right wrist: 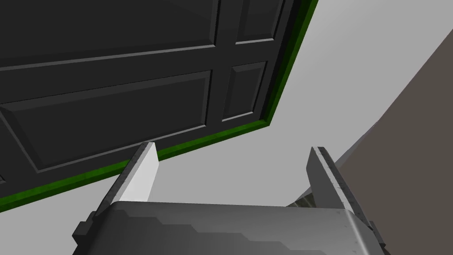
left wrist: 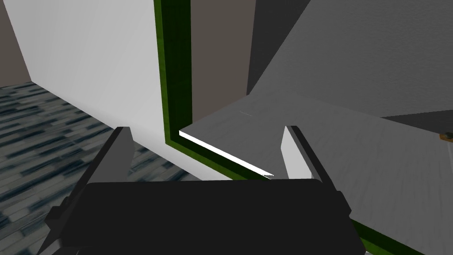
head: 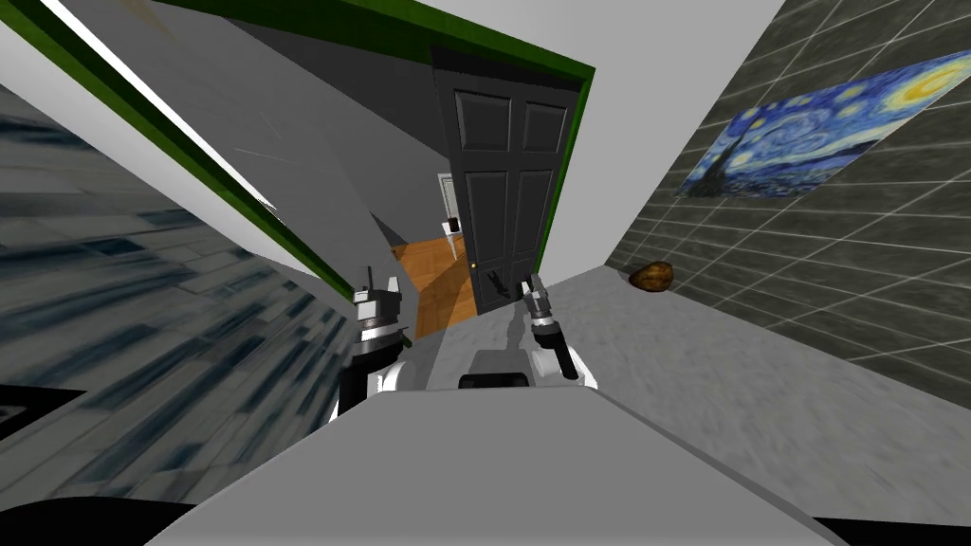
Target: Push the door open
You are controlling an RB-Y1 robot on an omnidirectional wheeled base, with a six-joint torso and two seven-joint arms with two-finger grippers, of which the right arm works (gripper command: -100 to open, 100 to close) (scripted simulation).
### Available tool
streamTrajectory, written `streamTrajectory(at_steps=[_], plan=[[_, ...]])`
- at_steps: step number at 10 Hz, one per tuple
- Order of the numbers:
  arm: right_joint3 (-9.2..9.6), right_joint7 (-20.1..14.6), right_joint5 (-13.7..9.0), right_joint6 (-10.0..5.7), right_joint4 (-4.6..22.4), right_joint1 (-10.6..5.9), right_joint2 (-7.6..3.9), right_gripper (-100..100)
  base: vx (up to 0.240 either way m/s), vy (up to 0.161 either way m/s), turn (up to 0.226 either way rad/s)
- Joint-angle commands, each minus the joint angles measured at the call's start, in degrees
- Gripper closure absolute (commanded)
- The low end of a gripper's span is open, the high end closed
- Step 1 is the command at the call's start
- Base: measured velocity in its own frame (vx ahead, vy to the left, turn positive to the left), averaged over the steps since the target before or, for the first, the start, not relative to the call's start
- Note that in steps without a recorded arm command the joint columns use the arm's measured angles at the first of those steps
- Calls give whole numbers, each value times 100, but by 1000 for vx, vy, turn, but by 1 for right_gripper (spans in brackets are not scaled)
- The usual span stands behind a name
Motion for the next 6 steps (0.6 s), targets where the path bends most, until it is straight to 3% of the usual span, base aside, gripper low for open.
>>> streamTrajectory(at_steps=[1, 6], plan=[[86, -29, -7, -27, 190, -56, -21, -100, 112, 38, -51], [353, -102, -24, -123, 841, -274, -66, -100, 89, 43, -55]])
